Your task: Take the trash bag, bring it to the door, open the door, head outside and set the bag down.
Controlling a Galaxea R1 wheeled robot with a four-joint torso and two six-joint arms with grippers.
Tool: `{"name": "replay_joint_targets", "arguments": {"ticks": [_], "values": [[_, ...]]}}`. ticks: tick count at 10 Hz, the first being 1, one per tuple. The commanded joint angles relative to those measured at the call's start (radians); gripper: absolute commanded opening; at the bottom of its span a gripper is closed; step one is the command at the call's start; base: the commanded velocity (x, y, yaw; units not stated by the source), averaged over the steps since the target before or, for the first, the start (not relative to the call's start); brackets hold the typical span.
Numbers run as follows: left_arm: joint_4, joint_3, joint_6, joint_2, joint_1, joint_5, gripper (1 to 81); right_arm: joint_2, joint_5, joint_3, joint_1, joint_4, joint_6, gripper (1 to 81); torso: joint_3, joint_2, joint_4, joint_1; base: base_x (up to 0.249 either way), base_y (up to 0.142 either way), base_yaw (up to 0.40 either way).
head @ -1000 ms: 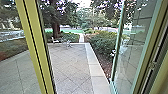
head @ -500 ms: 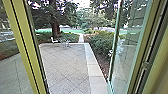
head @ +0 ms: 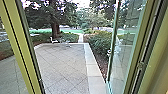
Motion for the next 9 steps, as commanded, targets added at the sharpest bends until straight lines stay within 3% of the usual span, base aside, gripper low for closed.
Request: {"name": "replay_joint_targets", "arguments": {"ticks": [1,6,9], "values": [[0.005,0.007,0.007,0.002,-0.04,0.074,1.0,0.004,-0.058,0.004,0.039,-0.007,-0.001,81.1,0.0,0.0,0.0,0.0,0.0,0.0,0.0],[-0.003,0.002,0.001,0.003,-0.045,0.074,1.0,0.003,-0.058,0.003,0.038,-0.005,-0.001,81.1,0.0,0.0,0.0,0.0,0.0,0.0,0.0],[-0.003,-0.002,-0.001,0.005,-0.047,0.074,1.0,0.003,-0.058,0.003,0.033,-0.004,-0.001,81.1,0.0,-0.001,0.0,-0.002,0.083,0.0,0.0]]}}
